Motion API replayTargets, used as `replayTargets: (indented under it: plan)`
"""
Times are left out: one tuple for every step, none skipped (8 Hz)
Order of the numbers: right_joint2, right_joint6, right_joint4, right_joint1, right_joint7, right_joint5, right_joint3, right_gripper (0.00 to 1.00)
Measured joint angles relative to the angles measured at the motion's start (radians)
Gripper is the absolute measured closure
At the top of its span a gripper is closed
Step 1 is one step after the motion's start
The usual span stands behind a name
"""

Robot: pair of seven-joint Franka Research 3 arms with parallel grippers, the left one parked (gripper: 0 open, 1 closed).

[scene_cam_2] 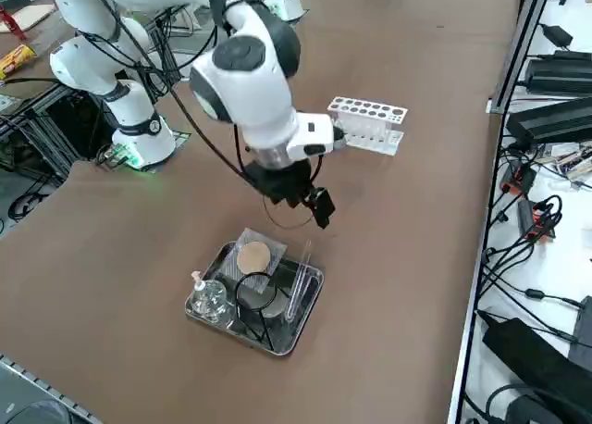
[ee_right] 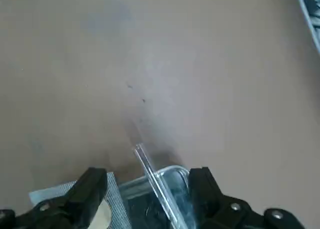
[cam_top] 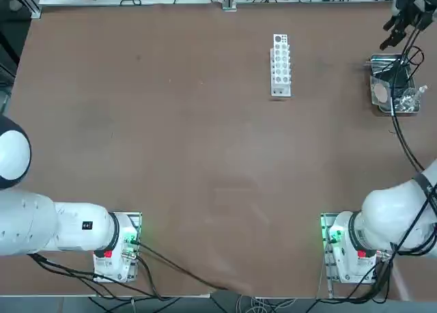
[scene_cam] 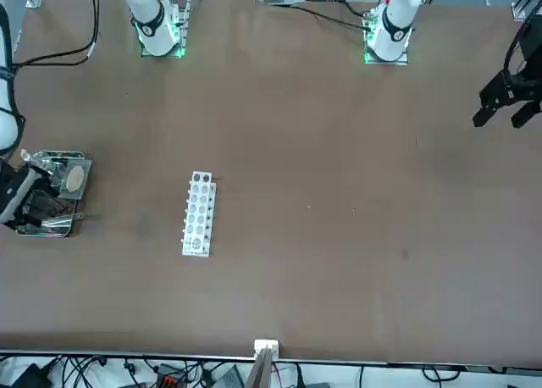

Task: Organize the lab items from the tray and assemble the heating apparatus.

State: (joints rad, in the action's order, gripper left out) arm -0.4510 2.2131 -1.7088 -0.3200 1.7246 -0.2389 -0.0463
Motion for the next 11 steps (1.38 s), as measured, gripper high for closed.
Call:
replayTargets:
  plan:
    - [-0.017, 0.001, -0.004, -0.012, 0.089, -0.039, 0.0, 0.01]
    - [-0.033, 0.002, -0.004, -0.02, 0.153, -0.059, 0.0, 0.02]
    - [-0.045, 0.006, -0.004, -0.022, 0.194, -0.063, 0.0, 0.05]
    - [-0.055, 0.01, -0.004, -0.023, 0.22, -0.065, 0.0, 0.09]
    - [-0.067, 0.015, -0.004, -0.024, 0.238, -0.065, 0.0, 0.11]
    - [-0.08, 0.021, -0.003, -0.025, 0.252, -0.065, 0.0, 0.13]
    - [-0.091, 0.025, -0.002, -0.026, 0.257, -0.065, 0.0, 0.15]
    - [-0.099, 0.03, 0.0, -0.027, 0.258, -0.065, 0.0, 0.17]
    - [-0.107, 0.042, 0.002, -0.028, 0.259, -0.065, 0.0, 0.19]
    - [-0.114, 0.054, 0.003, -0.028, 0.26, -0.065, 0.001, 0.22]
    - [-0.124, 0.063, 0.003, -0.028, 0.26, -0.065, 0.001, 0.24]
